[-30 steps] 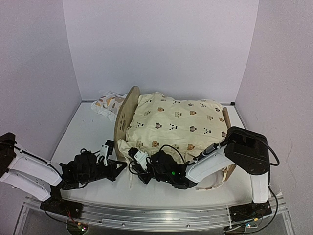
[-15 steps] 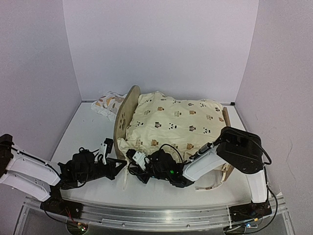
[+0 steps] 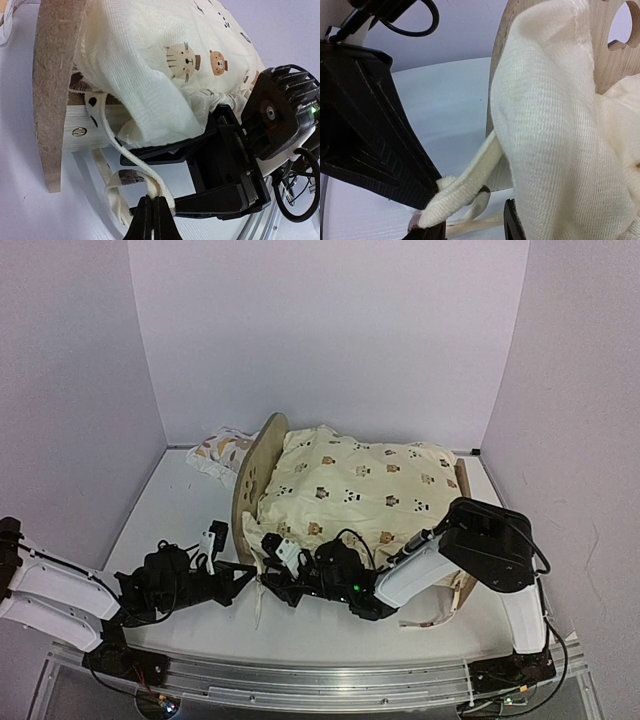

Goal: Set up the pet bed

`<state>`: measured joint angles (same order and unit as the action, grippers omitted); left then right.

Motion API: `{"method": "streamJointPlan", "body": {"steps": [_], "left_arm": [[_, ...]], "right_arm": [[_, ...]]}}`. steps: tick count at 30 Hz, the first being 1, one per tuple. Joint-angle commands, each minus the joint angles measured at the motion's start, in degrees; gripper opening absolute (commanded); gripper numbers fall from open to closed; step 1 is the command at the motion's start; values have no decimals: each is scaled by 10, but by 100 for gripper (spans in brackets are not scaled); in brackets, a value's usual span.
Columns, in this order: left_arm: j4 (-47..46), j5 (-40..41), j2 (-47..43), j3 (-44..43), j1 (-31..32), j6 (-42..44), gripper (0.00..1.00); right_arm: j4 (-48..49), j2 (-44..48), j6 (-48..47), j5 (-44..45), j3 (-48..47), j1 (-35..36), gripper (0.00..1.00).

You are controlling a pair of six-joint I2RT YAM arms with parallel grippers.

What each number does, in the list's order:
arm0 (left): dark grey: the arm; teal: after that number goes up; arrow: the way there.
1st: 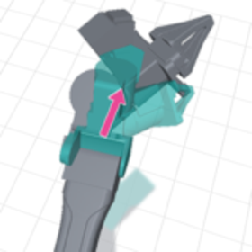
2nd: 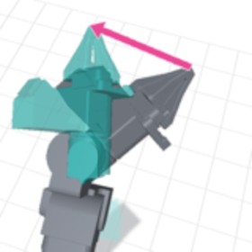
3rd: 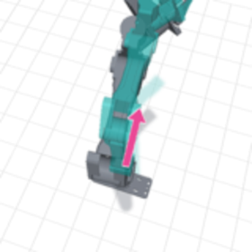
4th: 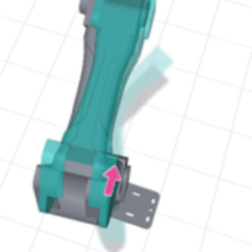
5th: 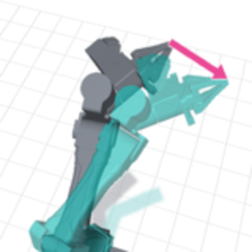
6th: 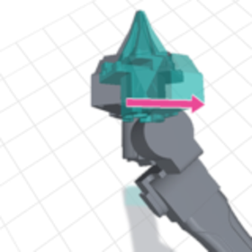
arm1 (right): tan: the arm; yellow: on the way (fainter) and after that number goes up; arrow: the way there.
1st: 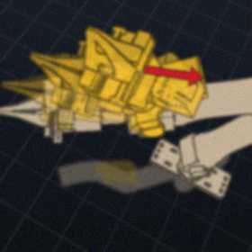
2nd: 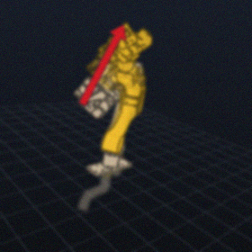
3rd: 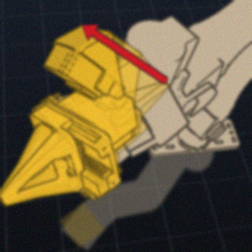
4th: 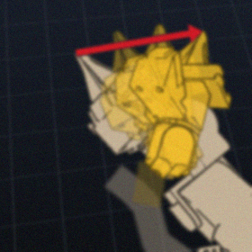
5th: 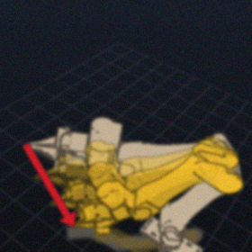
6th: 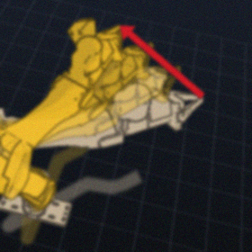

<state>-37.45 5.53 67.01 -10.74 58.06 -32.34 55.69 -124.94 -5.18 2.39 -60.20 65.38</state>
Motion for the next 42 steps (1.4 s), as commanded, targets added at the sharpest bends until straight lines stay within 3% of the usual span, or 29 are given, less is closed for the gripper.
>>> {"method": "streamJointPlan", "body": {"steps": [1, 10, 19, 23, 31, 33, 37, 40, 42], "left_arm": [[-1, -11, -16, 4, -5, 9, 0], [3, -19, -27, 4, -9, 9, 0], [3, -25, -29, 5, -12, 6, 0], [5, -27, -31, 4, -13, 6, 0], [14, -25, -40, 4, -14, 3, 0], [28, -24, -46, 0, -15, 3, 1], [88, -12, -70, -13, -15, -1, 20], [152, -10, -99, -27, -15, -6, 49], [200, -9, -116, -39, -15, -9, 61]], "right_arm": [[55, -19, 5, -7, -14, -14, 44], [77, -42, -5, -19, -31, -15, 45], [105, -55, -1, -20, -43, -16, 38], [122, -63, 8, -19, -46, -15, 30], [133, -61, 14, -20, -40, -16, 0], [135, -59, 20, -17, -37, -16, 0], [137, -57, 33, -4, -32, -15, 0], [137, -56, 43, 11, -29, -15, 0], [137, -53, 47, 17, -27, -16, 0]]}}
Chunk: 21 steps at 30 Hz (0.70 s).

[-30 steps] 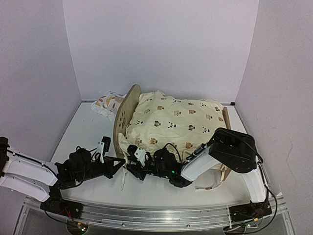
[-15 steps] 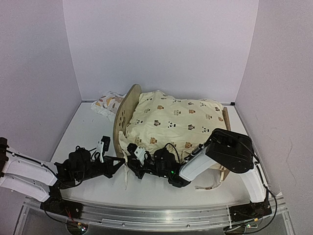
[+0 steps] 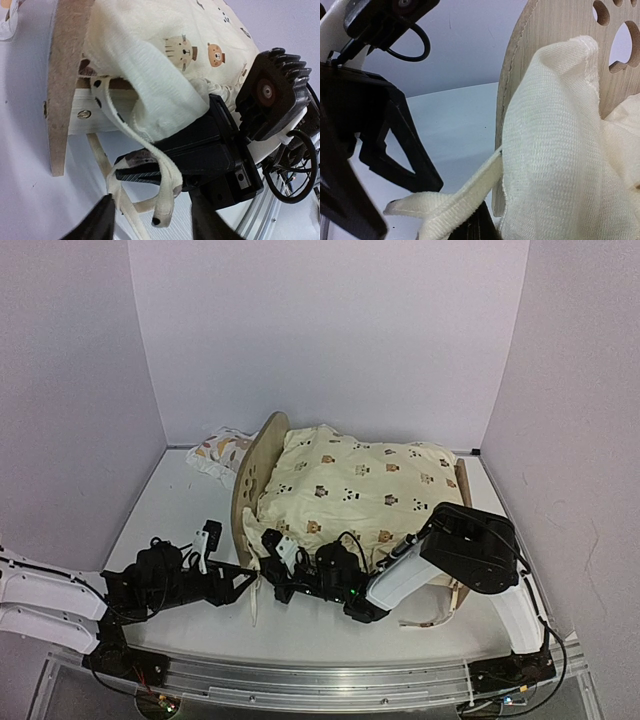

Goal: Set up the pet bed

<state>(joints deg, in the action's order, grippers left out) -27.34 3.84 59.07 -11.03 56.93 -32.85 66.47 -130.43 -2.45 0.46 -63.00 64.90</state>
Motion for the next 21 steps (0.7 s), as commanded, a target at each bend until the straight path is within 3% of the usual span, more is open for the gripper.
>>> {"method": "streamJointPlan", "body": {"steps": [1, 7, 13, 21], "left_arm": [[128, 8, -40, -45, -3, -5, 65], [199, -25, -38, -55, -3, -4, 66], [159, -79, 25, -45, -3, 4, 62], [92, -84, 151, -69, -3, -2, 61]], "right_arm": [[29, 3, 20, 39, 2, -11, 0], [28, 10, 47, 61, 6, -11, 0], [27, 14, 55, 49, 5, -10, 0], [27, 20, 59, 46, 9, -10, 0]]}}
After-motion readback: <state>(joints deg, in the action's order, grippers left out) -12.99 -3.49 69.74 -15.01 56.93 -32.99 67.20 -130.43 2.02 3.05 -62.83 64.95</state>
